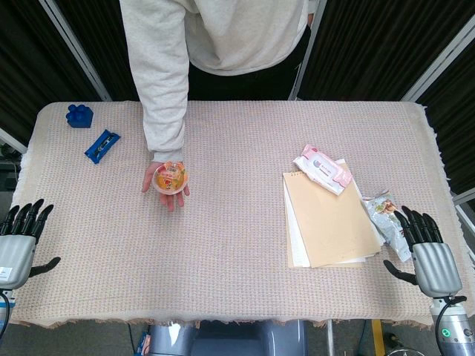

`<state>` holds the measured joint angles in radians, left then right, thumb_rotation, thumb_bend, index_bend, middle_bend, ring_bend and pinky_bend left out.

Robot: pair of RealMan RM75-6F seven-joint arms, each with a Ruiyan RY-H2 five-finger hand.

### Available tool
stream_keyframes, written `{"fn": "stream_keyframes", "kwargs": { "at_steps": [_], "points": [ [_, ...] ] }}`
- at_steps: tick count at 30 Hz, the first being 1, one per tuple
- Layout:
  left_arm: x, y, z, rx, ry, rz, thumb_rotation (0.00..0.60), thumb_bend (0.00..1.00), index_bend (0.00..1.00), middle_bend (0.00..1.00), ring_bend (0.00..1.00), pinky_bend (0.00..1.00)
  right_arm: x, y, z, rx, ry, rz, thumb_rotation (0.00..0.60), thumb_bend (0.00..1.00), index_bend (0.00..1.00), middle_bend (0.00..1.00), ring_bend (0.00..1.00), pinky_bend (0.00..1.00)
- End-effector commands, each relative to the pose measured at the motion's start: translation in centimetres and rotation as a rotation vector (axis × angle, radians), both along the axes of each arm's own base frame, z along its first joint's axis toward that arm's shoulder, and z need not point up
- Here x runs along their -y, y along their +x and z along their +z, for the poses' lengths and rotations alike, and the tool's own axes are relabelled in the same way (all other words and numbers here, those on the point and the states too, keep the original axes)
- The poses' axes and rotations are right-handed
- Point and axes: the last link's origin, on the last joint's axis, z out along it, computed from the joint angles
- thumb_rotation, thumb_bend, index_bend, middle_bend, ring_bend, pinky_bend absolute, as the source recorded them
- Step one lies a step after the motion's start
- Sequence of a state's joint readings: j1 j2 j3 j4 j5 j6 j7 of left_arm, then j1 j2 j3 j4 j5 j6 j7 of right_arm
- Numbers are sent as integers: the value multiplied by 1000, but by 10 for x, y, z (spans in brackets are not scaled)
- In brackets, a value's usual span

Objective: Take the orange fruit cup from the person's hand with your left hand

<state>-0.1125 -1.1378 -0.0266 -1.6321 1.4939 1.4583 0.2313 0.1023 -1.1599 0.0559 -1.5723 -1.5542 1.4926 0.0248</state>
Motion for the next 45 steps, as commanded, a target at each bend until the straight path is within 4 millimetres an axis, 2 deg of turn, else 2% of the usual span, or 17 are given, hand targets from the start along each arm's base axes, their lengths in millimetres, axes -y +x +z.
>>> {"fn": "stream_keyframes", "kwargs": {
  "at_steps": [1,18,24,30,33,37,41,45],
  "points": [
    [0,0,0,0,0,0,600,0,0,0,0,0,0,0,0,1,0,-1,600,116,0,0,0,0],
    [-2,0,-1,-4,-30,12,600,0,0,0,0,0,0,0,-1,-1,13,-9,600,115,0,0,0,0],
    [-14,17,0,7,-77,11,600,0,0,0,0,0,0,-1,-1,4,18,-19,600,116,0,0,0,0],
    [-48,63,5,-34,-124,-48,600,0,0,0,0,0,-2,0,-1,4,29,-15,600,115,0,0,0,0],
    [-70,98,4,-4,-149,-86,600,0,0,0,0,0,-1,0,-2,-2,38,-14,600,115,0,0,0,0],
    [-94,132,2,-36,-166,-129,600,15,0,0,0,0,-1,-1,-1,3,39,-20,600,116,0,0,0,0],
    [-118,164,-8,-45,-196,-142,600,40,0,0,0,0,-1,-2,-1,6,43,-22,600,117,0,0,0,0],
    [-136,185,-21,-72,-230,-129,600,70,8,0,0,16,-2,-2,0,10,49,-26,600,115,0,0,0,0]
  ]
}}
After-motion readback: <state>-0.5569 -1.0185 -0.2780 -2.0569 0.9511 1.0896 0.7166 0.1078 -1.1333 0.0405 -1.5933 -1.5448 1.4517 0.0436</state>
